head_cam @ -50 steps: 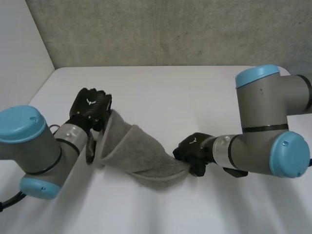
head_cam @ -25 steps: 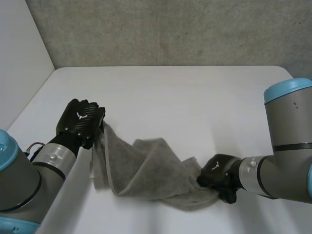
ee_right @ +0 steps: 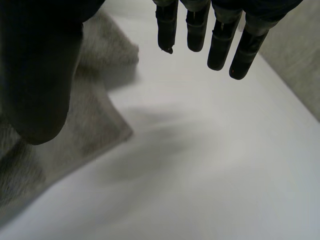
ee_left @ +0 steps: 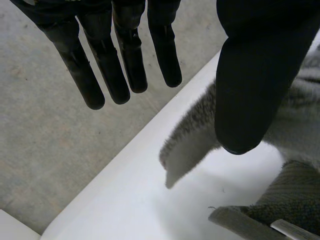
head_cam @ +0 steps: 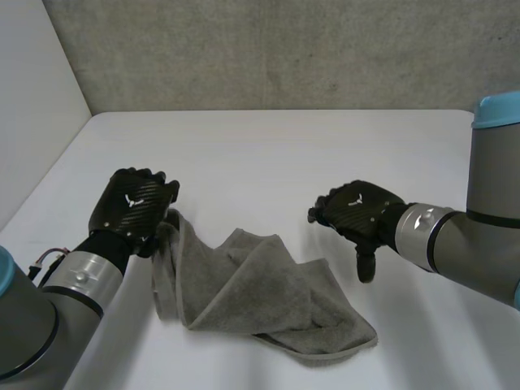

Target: Fold the towel.

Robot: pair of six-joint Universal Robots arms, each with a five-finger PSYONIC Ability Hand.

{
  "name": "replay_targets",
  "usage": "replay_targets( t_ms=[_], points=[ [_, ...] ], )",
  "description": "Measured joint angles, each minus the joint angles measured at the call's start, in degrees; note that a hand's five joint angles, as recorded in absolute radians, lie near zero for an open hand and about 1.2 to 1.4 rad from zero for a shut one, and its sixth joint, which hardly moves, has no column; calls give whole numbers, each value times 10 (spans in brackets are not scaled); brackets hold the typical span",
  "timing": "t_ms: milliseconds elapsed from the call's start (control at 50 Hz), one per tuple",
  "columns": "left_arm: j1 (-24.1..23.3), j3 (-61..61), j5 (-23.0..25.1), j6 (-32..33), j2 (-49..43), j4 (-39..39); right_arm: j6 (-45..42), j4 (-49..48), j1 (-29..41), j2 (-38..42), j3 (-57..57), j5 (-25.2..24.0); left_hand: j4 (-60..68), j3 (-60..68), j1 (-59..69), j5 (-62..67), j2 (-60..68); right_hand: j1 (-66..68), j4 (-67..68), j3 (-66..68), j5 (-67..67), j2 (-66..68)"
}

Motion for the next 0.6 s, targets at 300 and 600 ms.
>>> replay_targets(
  t_ms=[300,600],
  points=[
    [13,-56,5,-1,73,-3,85,125,7,133,-212,-129,-163,-164,-163,-165,-165,-1,0,0,0,0],
    [33,-48,129,-4,82,-84,82,199,16,292,-411,-141,-178,-179,-179,-180,-180,-2,0,0,0,0]
  ],
)
